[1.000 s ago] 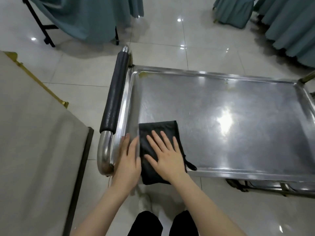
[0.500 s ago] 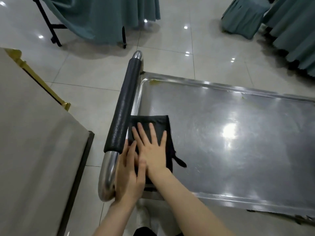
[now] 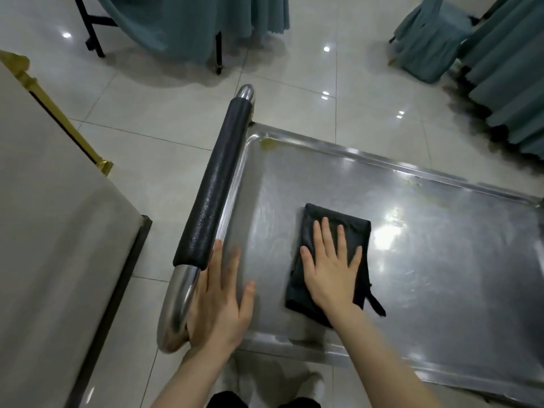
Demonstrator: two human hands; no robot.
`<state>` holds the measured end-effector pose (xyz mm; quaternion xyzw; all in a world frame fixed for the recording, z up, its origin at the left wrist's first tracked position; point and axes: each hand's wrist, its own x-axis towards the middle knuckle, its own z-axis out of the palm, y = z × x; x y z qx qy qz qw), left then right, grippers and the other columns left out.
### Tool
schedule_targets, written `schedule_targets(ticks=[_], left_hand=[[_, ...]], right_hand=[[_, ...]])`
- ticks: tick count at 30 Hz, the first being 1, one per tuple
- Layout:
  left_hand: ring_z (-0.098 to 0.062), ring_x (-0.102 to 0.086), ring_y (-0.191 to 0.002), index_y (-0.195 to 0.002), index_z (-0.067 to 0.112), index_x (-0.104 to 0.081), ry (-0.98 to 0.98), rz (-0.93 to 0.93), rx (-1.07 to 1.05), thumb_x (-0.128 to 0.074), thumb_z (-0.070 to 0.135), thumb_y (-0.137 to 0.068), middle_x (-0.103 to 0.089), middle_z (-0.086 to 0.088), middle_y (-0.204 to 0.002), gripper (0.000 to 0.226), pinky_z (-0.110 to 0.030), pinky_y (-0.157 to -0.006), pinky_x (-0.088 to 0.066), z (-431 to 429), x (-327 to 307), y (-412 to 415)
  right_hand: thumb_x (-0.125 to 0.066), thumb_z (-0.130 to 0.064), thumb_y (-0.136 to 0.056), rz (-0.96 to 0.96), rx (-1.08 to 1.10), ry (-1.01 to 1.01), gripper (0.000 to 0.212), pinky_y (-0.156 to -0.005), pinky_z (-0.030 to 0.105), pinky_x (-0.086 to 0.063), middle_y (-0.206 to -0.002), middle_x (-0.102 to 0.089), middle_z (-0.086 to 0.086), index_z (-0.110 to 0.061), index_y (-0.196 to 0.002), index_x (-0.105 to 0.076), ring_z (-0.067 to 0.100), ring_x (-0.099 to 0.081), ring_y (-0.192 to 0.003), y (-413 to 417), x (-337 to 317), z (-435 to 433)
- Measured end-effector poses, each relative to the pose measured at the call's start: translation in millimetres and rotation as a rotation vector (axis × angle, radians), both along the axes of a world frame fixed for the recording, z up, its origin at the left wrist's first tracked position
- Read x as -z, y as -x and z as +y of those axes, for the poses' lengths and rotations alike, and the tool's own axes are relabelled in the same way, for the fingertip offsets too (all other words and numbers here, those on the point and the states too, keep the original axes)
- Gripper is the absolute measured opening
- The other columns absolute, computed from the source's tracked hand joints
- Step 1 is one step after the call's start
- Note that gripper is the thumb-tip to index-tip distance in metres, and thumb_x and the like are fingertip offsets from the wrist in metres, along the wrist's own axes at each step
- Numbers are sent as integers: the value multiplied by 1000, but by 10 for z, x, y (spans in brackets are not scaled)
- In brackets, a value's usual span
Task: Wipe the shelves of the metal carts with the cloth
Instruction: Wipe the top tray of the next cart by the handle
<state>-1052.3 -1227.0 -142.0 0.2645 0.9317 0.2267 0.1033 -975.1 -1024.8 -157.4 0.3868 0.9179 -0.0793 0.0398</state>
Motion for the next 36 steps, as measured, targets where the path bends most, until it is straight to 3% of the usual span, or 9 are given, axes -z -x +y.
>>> schedule_targets(ticks=[5,8,10,13,16,21,26,30,36], left_hand=[[-22,-28,-142,-150,19,-33,83,4,-5,-19,54,-95,-17,-3,-162,67,-38,-114,-22,-47,53,25],[-28,-33,-140,-148,17,-35,91,-25,-80,-21,50,-96,-29,-8,-157,63,-50,-110,-31,85,-25,23],[-34,-36,-135,-145,18,-37,140,21,-109,-37,44,-97,-34,-16,-150,55,-54,-107,-35,276,-93,44],[-33,-23,-142,-147,21,-33,93,15,34,-51,35,-94,-27,-15,-154,58,-54,-116,-22,601,-102,116],[-22,-5,-150,-152,20,-31,52,35,328,-41,35,-98,-13,-3,-162,56,-46,-120,-3,803,14,166],[-23,-22,-147,-147,18,-40,77,102,324,-36,39,-92,-29,-3,-158,59,-45,-117,-9,823,99,154],[-23,-25,-146,-146,16,-41,98,160,333,-33,38,-93,-30,-4,-158,59,-48,-117,-17,839,141,178],[-22,-24,-147,-147,18,-41,103,146,331,-34,41,-93,-29,-2,-158,59,-48,-118,-18,845,93,184],[-22,-21,-148,-148,19,-40,122,130,326,-40,40,-93,-27,-2,-159,59,-48,-119,-15,853,70,163]], right_hand=[[-2,-57,-99,95,-199,63,58,-114,55,18,-162,7,-18,-40,-154,-1,11,14,-149,1022,53,-510],[-11,-53,-101,99,-244,34,56,-118,55,8,-163,1,-15,-37,-155,-3,11,10,-150,943,27,-470],[-14,-55,-102,77,-240,-6,58,-120,53,2,-163,2,-15,-37,-156,-2,9,9,-150,566,2,-244],[-16,-56,-100,39,-95,-54,60,-120,54,-6,-163,5,-15,-36,-156,-3,8,8,-149,-211,-26,222],[-12,-57,-99,-39,32,-42,61,-119,56,-11,-162,10,-14,-37,-155,2,8,11,-149,-774,-94,591],[-6,-57,-97,-71,80,-44,61,-118,58,-3,-161,16,-17,-39,-154,7,9,17,-148,-459,-69,605],[-14,-56,-99,29,-140,-2,61,-118,53,9,-163,6,-14,-37,-156,-2,9,13,-149,503,-38,411],[-16,-56,-100,25,-198,6,60,-120,48,5,-163,7,-15,-39,-155,-1,6,13,-148,149,-84,642],[-8,-58,-99,-47,313,9,60,-119,57,-5,-164,5,-11,-38,-154,4,10,7,-150,-1117,-178,1424]])
